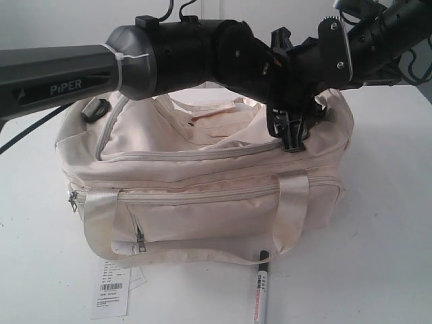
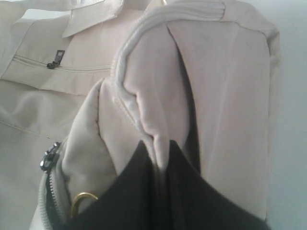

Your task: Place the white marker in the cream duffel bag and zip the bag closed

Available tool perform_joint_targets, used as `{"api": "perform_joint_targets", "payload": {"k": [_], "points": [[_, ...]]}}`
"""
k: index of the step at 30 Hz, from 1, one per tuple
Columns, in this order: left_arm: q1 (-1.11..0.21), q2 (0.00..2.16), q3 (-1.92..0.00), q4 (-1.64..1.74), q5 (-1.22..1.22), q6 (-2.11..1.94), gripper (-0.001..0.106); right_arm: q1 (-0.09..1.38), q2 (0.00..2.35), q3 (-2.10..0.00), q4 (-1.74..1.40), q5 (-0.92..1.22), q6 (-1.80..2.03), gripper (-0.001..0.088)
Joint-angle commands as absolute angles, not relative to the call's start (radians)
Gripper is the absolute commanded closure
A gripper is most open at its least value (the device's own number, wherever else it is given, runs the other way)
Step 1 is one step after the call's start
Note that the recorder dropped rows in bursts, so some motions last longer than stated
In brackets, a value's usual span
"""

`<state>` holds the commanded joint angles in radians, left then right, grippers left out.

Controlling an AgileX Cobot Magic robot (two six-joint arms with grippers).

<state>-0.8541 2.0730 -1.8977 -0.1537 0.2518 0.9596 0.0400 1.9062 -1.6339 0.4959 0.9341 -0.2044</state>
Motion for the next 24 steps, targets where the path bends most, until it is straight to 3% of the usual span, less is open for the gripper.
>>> {"api": "perform_joint_targets", "payload": {"k": [4, 15, 20, 24], "points": [[-0.841, 2.071, -1.898, -0.145, 0.279, 0.936, 0.046, 0.04, 1.906, -1.634, 0.496, 0.934, -0.204, 0.0868], [-0.814, 2.077, -1.898, -0.152, 0.247, 0.911, 0.06, 0.04, 1.906, -1.634, 0.496, 0.934, -0.204, 0.0868], [-0.814, 2.108, -1.898, -0.21, 0.201, 0.911, 0.045, 0.04, 1.906, -1.634, 0.496, 0.934, -0.204, 0.0868], [-0.814, 2.108, -1.898, -0.284, 0.214, 0.911, 0.044, 0.04, 1.906, -1.634, 0.496, 0.934, -0.204, 0.0868]]}}
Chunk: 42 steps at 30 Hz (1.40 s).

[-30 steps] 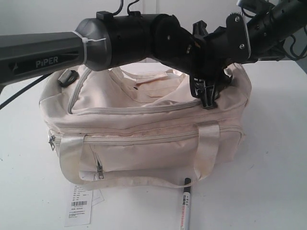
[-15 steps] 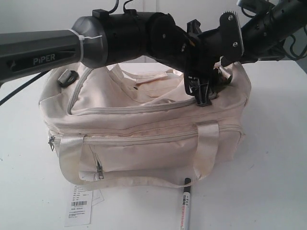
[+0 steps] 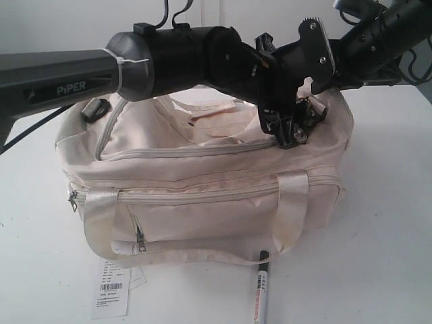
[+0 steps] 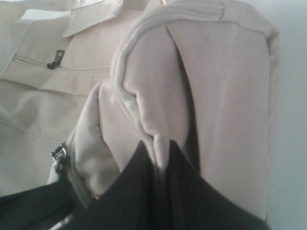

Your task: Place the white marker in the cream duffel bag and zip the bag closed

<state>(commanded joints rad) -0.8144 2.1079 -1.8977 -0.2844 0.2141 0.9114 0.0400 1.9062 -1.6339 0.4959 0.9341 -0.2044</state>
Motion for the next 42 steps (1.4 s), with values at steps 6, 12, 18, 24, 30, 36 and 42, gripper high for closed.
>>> {"api": "perform_joint_targets", "payload": {"k": [6, 12, 18, 24, 30, 36, 42], "points": [[-0.814, 2.108, -1.898, -0.292, 0.285, 0.894, 0.105, 0.04, 1.906, -1.634, 0.496, 0.934, -0.204, 0.0868], [-0.814, 2.075, -1.898, -0.288, 0.278, 0.832, 0.105, 0.04, 1.906, -1.634, 0.496, 0.934, -0.204, 0.0868], [-0.81, 2.042, -1.898, -0.281, 0.276, 0.641, 0.105, 0.04, 1.906, -1.634, 0.496, 0.934, -0.204, 0.0868], [-0.81, 2.051, -1.898, -0.283, 0.253, 0.587, 0.082, 0.04, 1.906, -1.634, 0.496, 0.934, -0.204, 0.0868], [-0.81, 2.077, -1.898, -0.283, 0.231, 0.516, 0.035, 0.04, 1.906, -1.634, 0.496, 0.934, -0.204, 0.0868], [-0.803, 2.101, -1.906, -0.288, 0.235, 0.48, 0.037, 0.04, 1.906, -1.634, 0.496, 0.934, -0.204, 0.0868], [-0.775, 2.146, -1.991, -0.406, 0.286, 0.47, 0.037, 0.04, 1.906, -1.634, 0.496, 0.934, -0.204, 0.0868]]}}
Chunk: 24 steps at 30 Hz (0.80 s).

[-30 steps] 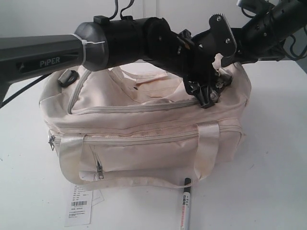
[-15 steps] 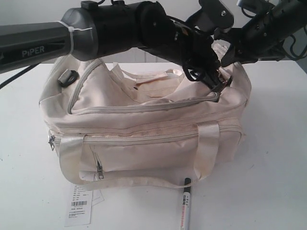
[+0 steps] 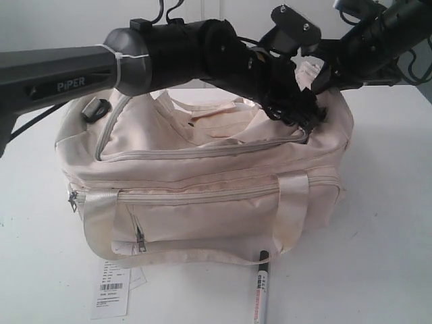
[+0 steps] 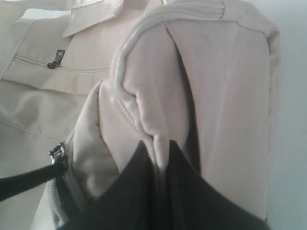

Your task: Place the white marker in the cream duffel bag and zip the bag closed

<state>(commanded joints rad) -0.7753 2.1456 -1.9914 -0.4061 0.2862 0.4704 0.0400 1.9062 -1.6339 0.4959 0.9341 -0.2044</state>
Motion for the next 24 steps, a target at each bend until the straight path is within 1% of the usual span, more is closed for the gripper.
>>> {"api": "perform_joint_targets", "payload": {"k": [6, 12, 14, 15, 17, 19, 21, 24], "points": [[-0.775, 2.183, -2.054, -0.433, 0.344, 0.474, 0.037, 0.04, 1.906, -1.634, 0.496, 0.934, -0.204, 0.0868], [-0.775, 2.212, -2.067, -0.463, 0.367, 0.472, 0.037, 0.04, 1.906, -1.634, 0.496, 0.936, -0.204, 0.0868], [-0.774, 2.214, -2.067, -0.463, 0.372, 0.472, 0.041, 0.04, 1.906, -1.634, 0.496, 0.936, -0.204, 0.0868], [-0.774, 2.214, -2.067, -0.463, 0.374, 0.472, 0.046, 0.04, 1.906, -1.634, 0.496, 0.936, -0.204, 0.0868], [-0.774, 2.214, -2.067, -0.463, 0.378, 0.472, 0.062, 0.04, 1.906, -1.634, 0.496, 0.936, -0.204, 0.0868], [-0.774, 2.212, -2.075, -0.463, 0.396, 0.474, 0.086, 0.04, 1.906, -1.634, 0.496, 0.936, -0.204, 0.0868], [-0.773, 2.208, -2.089, -0.463, 0.416, 0.474, 0.105, 0.04, 1.906, -1.634, 0.496, 0.934, -0.204, 0.0868], [-0.769, 2.187, -2.098, -0.46, 0.42, 0.477, 0.105, 0.04, 1.906, -1.634, 0.496, 0.934, -0.204, 0.0868]]}}
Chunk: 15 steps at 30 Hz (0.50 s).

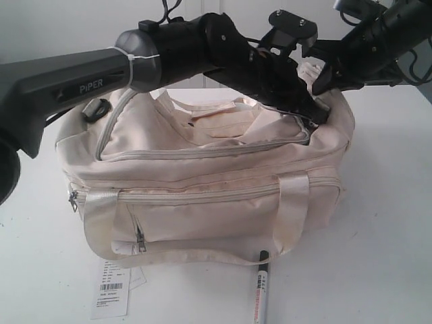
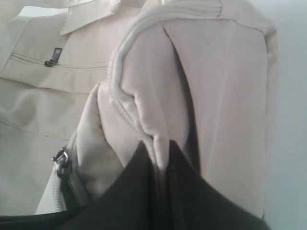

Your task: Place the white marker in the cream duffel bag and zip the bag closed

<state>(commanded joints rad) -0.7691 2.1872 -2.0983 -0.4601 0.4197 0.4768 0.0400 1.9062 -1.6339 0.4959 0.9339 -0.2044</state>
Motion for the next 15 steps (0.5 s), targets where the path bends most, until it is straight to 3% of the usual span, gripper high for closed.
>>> {"api": "perform_joint_targets", "payload": {"k": [15], "points": [[-0.769, 2.128, -2.098, -0.426, 0.507, 0.477, 0.105, 0.04, 1.906, -1.634, 0.496, 0.937, -0.204, 0.0868]]}}
